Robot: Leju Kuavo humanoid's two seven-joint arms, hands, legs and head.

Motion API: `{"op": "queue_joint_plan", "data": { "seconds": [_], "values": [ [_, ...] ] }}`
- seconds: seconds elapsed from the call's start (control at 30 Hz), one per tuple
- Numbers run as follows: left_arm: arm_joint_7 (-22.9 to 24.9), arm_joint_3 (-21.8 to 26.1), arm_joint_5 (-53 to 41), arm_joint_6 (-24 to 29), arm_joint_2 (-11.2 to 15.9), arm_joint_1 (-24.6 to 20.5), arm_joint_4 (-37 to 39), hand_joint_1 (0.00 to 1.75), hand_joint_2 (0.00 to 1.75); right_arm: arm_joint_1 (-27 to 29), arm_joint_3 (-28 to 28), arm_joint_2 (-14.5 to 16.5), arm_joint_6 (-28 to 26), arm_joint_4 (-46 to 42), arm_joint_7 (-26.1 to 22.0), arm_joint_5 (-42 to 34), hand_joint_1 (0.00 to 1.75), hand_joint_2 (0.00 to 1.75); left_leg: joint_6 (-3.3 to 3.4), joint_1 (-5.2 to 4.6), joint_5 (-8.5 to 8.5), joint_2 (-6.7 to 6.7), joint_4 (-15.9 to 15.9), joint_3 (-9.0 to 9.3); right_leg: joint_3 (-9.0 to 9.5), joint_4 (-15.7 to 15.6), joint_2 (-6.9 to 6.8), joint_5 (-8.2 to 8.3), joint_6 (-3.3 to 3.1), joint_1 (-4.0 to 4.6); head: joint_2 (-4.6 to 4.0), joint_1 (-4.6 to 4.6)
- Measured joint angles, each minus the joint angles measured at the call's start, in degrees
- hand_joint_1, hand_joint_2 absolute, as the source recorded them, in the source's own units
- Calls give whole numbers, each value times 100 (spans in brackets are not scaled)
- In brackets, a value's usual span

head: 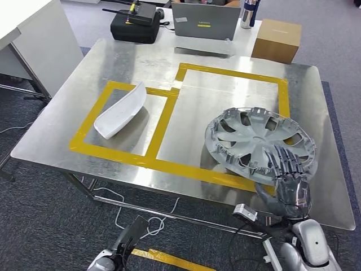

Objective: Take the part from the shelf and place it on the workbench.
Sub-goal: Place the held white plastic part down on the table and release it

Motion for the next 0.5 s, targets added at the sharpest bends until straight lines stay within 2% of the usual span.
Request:
{"op": "queue_joint_plan", "data": {
  "seconds": [0.1, 0.17, 0.27, 0.37, 0.43, 0.5],
  "values": [
    [-55, -8, 74, 61, -2, 23, 0, 0, 0, -5, -57, 228, -6, -223, -233, -806, 0, 175, 0, 1, 0, 0, 0, 0, -1, 1, 0, -1, -1, 1, -1, 0],
    [-131, -5, 171, 159, -8, 66, 0, 0, 0, 1, -97, 367, 253, -408, -371, -1488, 0, 175, 0, 2, 0, 0, 0, 0, -1, 1, 0, -3, -3, 2, -1, -1],
    [-234, 1, 316, 290, -13, 153, 0, 0, 0, 58, -134, 556, 1003, -692, -519, -2842, 0, 175, -1, 3, 0, 0, 0, 0, -1, 1, 0, -5, -3, 2, 0, 0],
    [-326, 40, 498, 413, -2, 231, 0, 0, 0, 231, -144, 738, 2025, -993, -646, -4541, 0, 175, -1, 3, -1, 0, 0, 0, 1, 0, -2, -7, -2, 2, -1, 1],
    [-363, 92, 575, 408, 25, 270, 0, 0, 0, 384, -100, 795, 2704, -1121, -501, -5380, 0, 175, -3, 3, -3, -1, -1, -1, 1, 0, -2, -9, -1, 3, -1, 1],
    [-347, 122, 607, 317, 80, 279, 0, 0, 0, 452, -40, 802, 3107, -1073, -138, -5883, 0, 175, -5, 4, -4, -1, -1, -2, 0, 0, 0, -9, -1, 3, -1, 0]
  ]
}}
